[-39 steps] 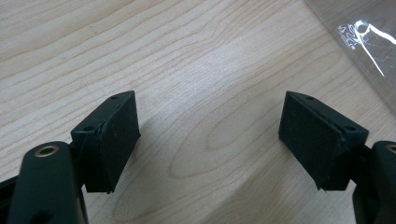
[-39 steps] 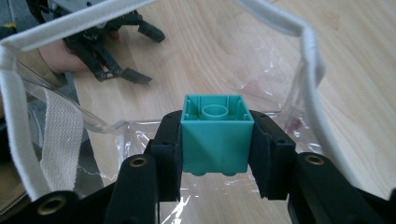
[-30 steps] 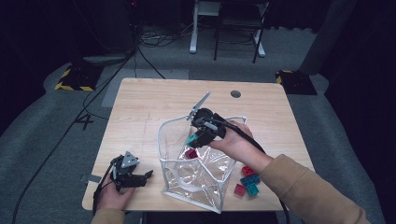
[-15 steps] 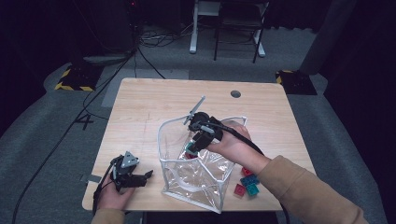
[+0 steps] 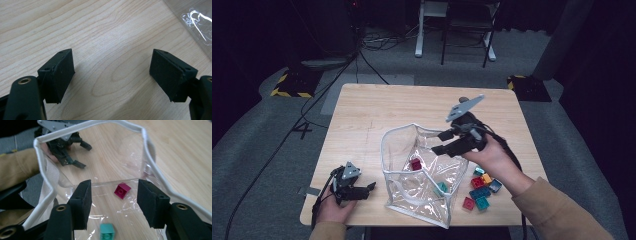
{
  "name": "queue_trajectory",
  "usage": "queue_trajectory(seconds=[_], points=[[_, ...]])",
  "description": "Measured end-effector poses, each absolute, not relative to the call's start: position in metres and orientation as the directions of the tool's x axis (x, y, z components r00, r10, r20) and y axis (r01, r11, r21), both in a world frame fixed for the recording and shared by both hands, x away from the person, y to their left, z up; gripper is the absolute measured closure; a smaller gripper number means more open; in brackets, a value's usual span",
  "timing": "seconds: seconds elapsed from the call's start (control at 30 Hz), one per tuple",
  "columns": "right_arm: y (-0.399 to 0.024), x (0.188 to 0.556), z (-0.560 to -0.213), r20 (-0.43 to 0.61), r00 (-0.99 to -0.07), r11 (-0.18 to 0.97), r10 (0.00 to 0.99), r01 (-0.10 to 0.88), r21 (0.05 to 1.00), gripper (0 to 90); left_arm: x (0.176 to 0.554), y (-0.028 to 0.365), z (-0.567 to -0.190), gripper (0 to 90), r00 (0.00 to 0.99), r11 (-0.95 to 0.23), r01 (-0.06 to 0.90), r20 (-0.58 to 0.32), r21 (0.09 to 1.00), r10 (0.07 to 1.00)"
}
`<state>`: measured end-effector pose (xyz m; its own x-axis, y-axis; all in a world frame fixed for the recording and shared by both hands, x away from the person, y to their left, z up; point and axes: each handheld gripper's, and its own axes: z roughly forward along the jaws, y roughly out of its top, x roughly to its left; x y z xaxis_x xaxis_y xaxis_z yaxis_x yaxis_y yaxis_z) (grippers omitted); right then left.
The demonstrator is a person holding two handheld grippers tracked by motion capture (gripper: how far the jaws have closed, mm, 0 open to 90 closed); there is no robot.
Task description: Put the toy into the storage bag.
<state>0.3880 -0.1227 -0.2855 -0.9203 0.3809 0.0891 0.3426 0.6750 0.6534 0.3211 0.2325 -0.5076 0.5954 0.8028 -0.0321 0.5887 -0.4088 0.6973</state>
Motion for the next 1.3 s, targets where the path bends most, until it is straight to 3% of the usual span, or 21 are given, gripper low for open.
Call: queue_trajectory(seconds=[0.27,0.67,0.9,1.3], points=[[-0.202,0.367,-0.272,0.088,-0.886,0.541,0.455,0.353,0.763,45.4,0.321,0.232,-0.508,20.4,0.594,-0.407,0.589,-0.032,0.698,0.804],[-0.277,0.363,-0.297,0.107,-0.804,0.436,0.585,0.423,0.794,46.9,0.321,0.232,-0.508,20.3,0.592,-0.404,0.591,-0.034,0.698,0.806],[-0.28,0.369,-0.337,0.072,-0.784,0.484,0.616,0.449,0.751,47.7,0.321,0.232,-0.508,20.3,0.592,-0.405,0.591,-0.034,0.698,0.805],[-0.26,0.393,-0.42,0.032,-0.774,0.614,0.633,0.526,0.589,51.8,0.321,0.232,-0.508,20.3,0.59,-0.404,0.592,-0.033,0.698,0.807]])
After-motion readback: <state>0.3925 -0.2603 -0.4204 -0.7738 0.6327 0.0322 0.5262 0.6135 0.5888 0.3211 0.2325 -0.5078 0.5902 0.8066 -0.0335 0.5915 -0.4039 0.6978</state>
